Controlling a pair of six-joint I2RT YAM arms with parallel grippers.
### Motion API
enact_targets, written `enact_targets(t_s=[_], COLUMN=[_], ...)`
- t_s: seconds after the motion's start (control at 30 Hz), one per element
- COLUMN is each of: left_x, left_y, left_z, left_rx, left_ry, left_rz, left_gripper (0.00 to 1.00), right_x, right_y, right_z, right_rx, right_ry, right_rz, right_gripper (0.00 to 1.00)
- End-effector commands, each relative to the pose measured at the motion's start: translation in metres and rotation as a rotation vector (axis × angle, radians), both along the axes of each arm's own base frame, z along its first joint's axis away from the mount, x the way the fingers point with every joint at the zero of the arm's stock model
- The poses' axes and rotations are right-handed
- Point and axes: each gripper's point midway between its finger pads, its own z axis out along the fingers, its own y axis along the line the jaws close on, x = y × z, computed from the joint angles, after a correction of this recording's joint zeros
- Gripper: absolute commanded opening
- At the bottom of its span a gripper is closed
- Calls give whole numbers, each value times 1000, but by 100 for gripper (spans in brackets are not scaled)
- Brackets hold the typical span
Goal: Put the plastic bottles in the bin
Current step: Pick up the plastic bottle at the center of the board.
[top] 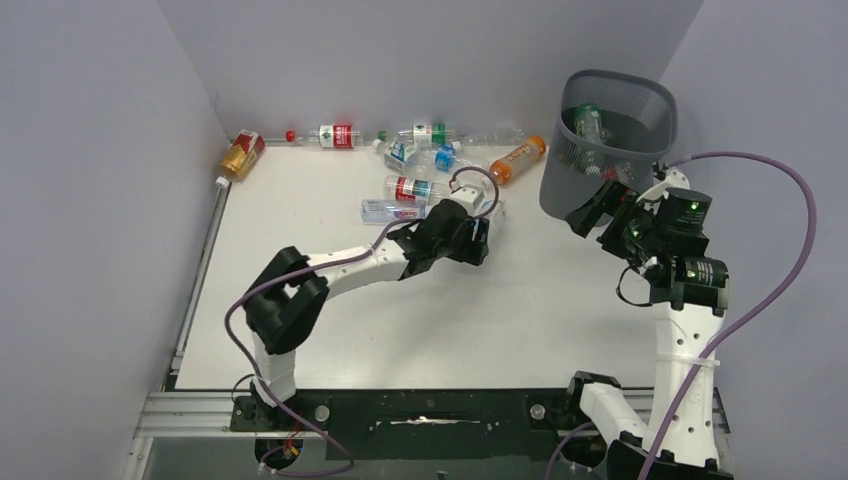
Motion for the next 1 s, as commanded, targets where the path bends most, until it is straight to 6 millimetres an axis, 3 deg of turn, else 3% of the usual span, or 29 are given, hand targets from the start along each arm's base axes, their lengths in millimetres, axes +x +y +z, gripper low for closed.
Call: enact_targets(t_s=[0.0,0.37,0.6,0.97], left_x=[-30,-97,-124,-137], left_y=[5,39,41,31], left_z=[82,158,174,190], left_rx=[-154,-292,-352,-401], left_ry=[-80,-143,-163,-191], left_rz=[-25,-58,-82,-101], left_gripper=[37,38,38,38], right_x=[15,30,35,43], right_y=[13,65,91,120], right_z=[2,-1,13,1], right_rx=[48,336,475,507], right_ry=[-49,-95,-141,-87], right_rz=[63,254,340,383], right_gripper=[99,98,98,98])
